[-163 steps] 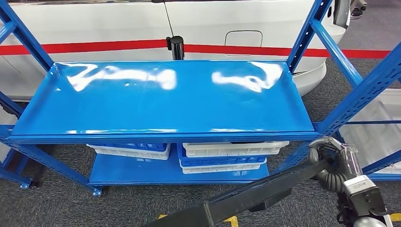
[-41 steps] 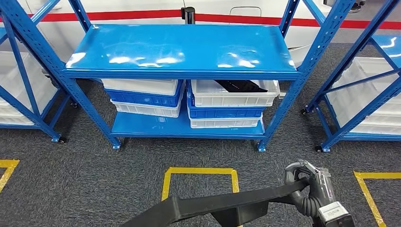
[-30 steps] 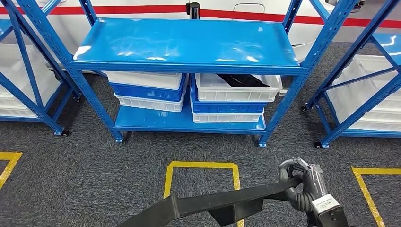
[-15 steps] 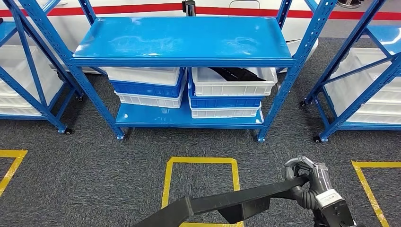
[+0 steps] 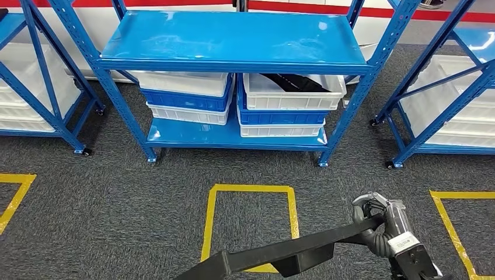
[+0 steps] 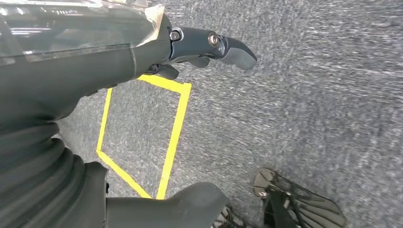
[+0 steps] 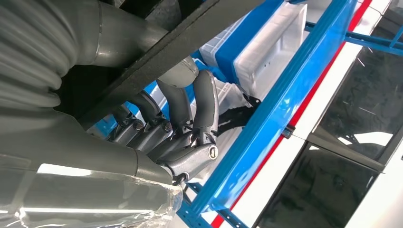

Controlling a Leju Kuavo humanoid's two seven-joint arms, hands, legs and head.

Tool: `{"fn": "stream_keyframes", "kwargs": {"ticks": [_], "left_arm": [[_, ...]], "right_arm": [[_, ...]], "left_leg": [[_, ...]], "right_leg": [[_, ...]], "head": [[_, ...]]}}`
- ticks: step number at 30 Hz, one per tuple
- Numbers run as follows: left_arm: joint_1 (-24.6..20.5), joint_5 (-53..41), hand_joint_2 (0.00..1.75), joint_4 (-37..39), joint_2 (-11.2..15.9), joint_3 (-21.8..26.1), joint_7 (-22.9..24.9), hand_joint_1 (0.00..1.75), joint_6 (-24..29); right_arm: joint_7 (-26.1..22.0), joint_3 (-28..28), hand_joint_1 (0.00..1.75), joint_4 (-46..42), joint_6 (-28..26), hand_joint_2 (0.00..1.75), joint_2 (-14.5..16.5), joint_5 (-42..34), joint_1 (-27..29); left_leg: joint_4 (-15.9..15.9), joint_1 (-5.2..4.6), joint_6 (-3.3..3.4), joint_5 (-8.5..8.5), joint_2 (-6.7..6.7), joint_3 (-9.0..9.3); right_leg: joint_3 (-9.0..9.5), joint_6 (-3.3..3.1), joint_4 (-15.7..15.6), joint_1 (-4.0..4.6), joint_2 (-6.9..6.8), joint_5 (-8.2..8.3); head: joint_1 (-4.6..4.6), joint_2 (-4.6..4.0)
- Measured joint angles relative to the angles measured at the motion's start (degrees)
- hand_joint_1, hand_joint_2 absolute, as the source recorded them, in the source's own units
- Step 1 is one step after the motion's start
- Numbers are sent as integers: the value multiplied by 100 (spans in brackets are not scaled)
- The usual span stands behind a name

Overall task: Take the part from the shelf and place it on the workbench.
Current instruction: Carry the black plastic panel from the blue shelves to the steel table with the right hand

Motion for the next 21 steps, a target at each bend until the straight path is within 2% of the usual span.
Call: {"fn": "stream_keyframes", "kwargs": {"ticks": [1, 2, 3, 4, 6, 7, 8, 10, 11, 12, 13, 14, 16, 17, 18, 19, 21], "left_arm": [[-1, -1, 175, -1, -6, 7, 3, 0, 3], [-2, -1, 175, -1, -10, 15, 7, 0, 5], [-1, -2, 175, -2, -14, 25, 13, 0, 7], [0, -4, 175, -2, -18, 33, 19, 0, 8], [5, -9, 175, -2, -19, 45, 31, 0, 8], [6, -16, 175, -2, -17, 46, 36, 0, 8], [8, -24, 175, -2, -16, 48, 39, 0, 8], [7, -44, 175, -2, -16, 49, 43, 0, 3], [6, -51, 175, -2, -16, 49, 43, 0, -1], [5, -60, 175, -2, -16, 49, 44, 0, -4], [5, -70, 175, -2, -16, 48, 44, 0, -7], [4, -81, 175, -2, -16, 48, 45, 0, -8], [-4, -107, 175, -2, -8, 47, 52, 0, -8], [-10, -115, 175, -2, 0, 47, 58, 0, -8], [-15, -123, 175, -2, 7, 46, 64, 0, -8], [-18, -133, 175, -2, 13, 46, 73, 0, -8], [-19, -165, 175, -2, 15, 46, 91, 0, -7]], "right_arm": [[0, 4, 175, 9, -1, 175, 4, 2, -25], [1, 6, 175, 14, -4, 175, 9, 3, -41], [-1, 7, 175, 19, -9, 175, 12, 6, -57], [-2, 9, 175, 24, -17, 175, 18, 20, -68], [-8, 14, 175, 38, -38, 175, 34, 68, -83], [-12, 18, 175, 46, -52, 175, 46, 98, -89], [-17, 21, 175, 51, -66, 175, 56, 120, -95], [-26, 25, 175, 56, -93, 175, 72, 149, -104], [-30, 25, 175, 56, -102, 175, 79, 159, -106], [-35, 26, 175, 57, -109, 175, 86, 172, -107], [-41, 25, 175, 57, -115, 175, 93, 187, -106], [-46, 24, 175, 57, -122, 175, 98, 202, -106], [-54, 8, 175, 46, -139, 175, 104, 230, -102], [-56, -4, 175, 34, -148, 175, 105, 239, -102], [-56, -16, 175, 20, -157, 175, 107, 246, -104], [-56, -26, 175, 6, -165, 175, 109, 250, -105], [-54, -50, 175, -25, -175, 175, 114, 261, -95]], "left_leg": [[23, -5, -28, 34, -3, -51], [39, -14, -61, 71, -5, -82], [55, -25, -91, 106, -8, -101], [54, -32, -117, 146, -12, -110], [81, -27, -169, 155, -31, -136], [164, -15, -201, 34, -42, -173], [351, -1, -236, -183, -53, -238], [1043, 27, -301, -773, -59, -431], [1415, 37, -324, -979, -59, -511], [1665, 46, -338, -1066, -59, -529], [1717, 51, -338, -1031, -58, -449], [1534, 53, -325, -905, -59, -256], [716, 42, -252, -664, -73, 347], [319, 32, -212, -617, -81, 607], [52, 14, -177, -613, -89, 767], [-76, -5, -151, -630, -93, 825], [-151, -15, -84, -548, -74, 786]], "right_leg": [[276, 2, -420, 5, 5, 66], [471, -23, -733, 23, 15, 104], [556, -66, -911, 47, 25, 99], [553, -112, -945, 78, 35, 102], [462, -204, -938, 47, 27, 174], [427, -270, -938, 19, 15, 220], [383, -338, -942, -9, 1, 272], [279, -420, -933, -2, -14, 384], [213, -428, -925, 6, -16, 440], [144, -422, -914, 13, -17, 497], [66, -412, -903, 17, -15, 547], [0, -397, -893, 21, -11, 589], [-89, -360, -880, 32, -1, 663], [-118, -330, -878, 41, 0, 702], [-141, -292, -878, 45, -2, 739], [-165, -246, -880, 43, -4, 778], [-207, -167, -884, 47, -7, 834]], "head": [[1, 0], [-2, 0], [1, 0], [-1, 0], [-3, 0], [-11, 0], [-20, 0], [-33, 0], [-37, 0], [-37, 0], [-39, 0], [-39, 0], [-39, 0], [-36, 0], [-36, 0], [-34, 0], [-37, 0]]}}
